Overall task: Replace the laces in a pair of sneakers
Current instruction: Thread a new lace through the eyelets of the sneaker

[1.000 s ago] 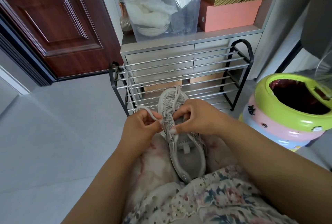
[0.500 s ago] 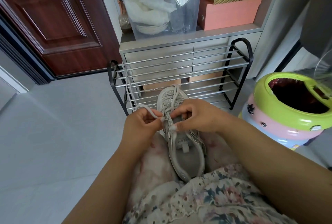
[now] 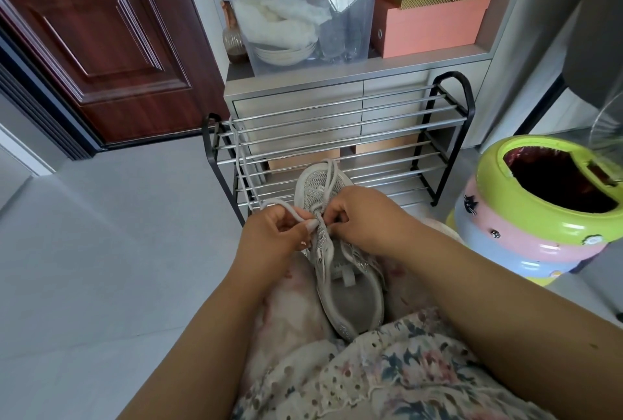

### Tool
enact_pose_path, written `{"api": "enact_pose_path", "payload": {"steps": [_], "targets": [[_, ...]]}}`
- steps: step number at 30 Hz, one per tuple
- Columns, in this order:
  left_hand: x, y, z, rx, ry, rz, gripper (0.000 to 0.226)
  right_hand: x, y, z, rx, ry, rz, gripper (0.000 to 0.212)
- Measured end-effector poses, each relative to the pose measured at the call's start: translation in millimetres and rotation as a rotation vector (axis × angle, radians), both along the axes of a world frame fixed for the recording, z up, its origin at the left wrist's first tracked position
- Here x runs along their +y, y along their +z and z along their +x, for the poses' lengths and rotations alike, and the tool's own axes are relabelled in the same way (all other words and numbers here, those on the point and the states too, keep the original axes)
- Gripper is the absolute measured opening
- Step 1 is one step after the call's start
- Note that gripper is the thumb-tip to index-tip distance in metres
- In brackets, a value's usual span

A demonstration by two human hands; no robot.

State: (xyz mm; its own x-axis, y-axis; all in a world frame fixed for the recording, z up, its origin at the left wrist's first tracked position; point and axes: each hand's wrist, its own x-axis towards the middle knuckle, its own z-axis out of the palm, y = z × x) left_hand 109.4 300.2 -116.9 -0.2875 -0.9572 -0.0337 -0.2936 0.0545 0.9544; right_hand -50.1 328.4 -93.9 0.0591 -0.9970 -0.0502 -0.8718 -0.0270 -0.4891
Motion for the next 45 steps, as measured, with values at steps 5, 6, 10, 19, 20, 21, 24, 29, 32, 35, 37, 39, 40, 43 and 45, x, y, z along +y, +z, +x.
{"api": "enact_pose_path", "payload": {"steps": [5, 6, 10, 19, 20, 21, 24, 29, 32, 35, 37, 39, 40, 43, 45], "targets": [[-4.9, -2.6, 2.7, 0.113, 0.028, 0.085, 0.022, 1.8, -0.1, -9.9, -0.044, 0.011, -0.013, 0.024], [-6.0, -3.7, 2.9, 0.186, 0.030, 0.118, 0.023, 2.1, 0.3, -11.0, -0.052, 0.006, -0.025, 0.027], [-13.1, 0.7, 2.4, 0.550, -0.020, 0.207, 0.023, 2.1, -0.7, -10.1, -0.055, -0.023, -0.061, 0.024], [-71.1, 62.7, 18.3, 0.929, -0.031, 0.171, 0.022, -2.8, -0.2, -25.8, -0.204, -0.162, -0.105, 0.010], [-70.2, 62.1, 19.6, 0.899, -0.057, 0.181, 0.022, -3.5, 2.7, -33.2, -0.298, -0.230, -0.103, 0.015], [-68.4, 59.5, 20.7, 0.870, -0.077, 0.197, 0.021, -3.5, 5.4, -40.8, -0.447, -0.304, -0.101, 0.020], [-62.3, 44.8, 21.9, 0.835, -0.058, 0.289, 0.019, -3.2, 9.6, -52.7, -1.026, -0.416, -0.074, 0.022], [-55.5, 30.1, 23.9, 0.892, 0.038, 0.387, 0.031, 2.3, 8.1, -36.0, -1.670, -0.261, 0.164, 0.025], [-57.6, 30.6, 35.4, 0.950, 0.099, 0.385, 0.031, -1.1, 13.4, -51.8, -1.685, -0.375, 0.058, 0.028], [-59.3, 31.1, 43.6, 0.945, 0.132, 0.405, 0.033, -0.7, 25.1, -72.6, -1.215, -0.525, -0.187, 0.031], [-58.4, 30.4, 41.7, 0.876, 0.112, 0.430, 0.033, 3.3, 24.5, -71.7, -0.546, -0.404, -0.240, 0.030], [-57.2, 30.5, 37.1, 0.817, 0.088, 0.442, 0.032, 6.4, 17.4, -62.6, -0.052, -0.145, -0.077, 0.023], [-57.1, 30.8, 35.8, 0.802, 0.083, 0.444, 0.032, 7.8, 12.6, -58.9, 0.060, -0.065, 0.041, 0.025], [-57.1, 32.6, 36.9, 0.782, 0.087, 0.444, 0.032, 7.7, 6.2, -59.2, -0.017, -0.030, 0.119, 0.025], [-56.1, 31.1, 38.4, 0.756, 0.098, 0.447, 0.032, 6.6, 8.1, -61.5, -0.328, -0.121, 0.027, 0.022]]}}
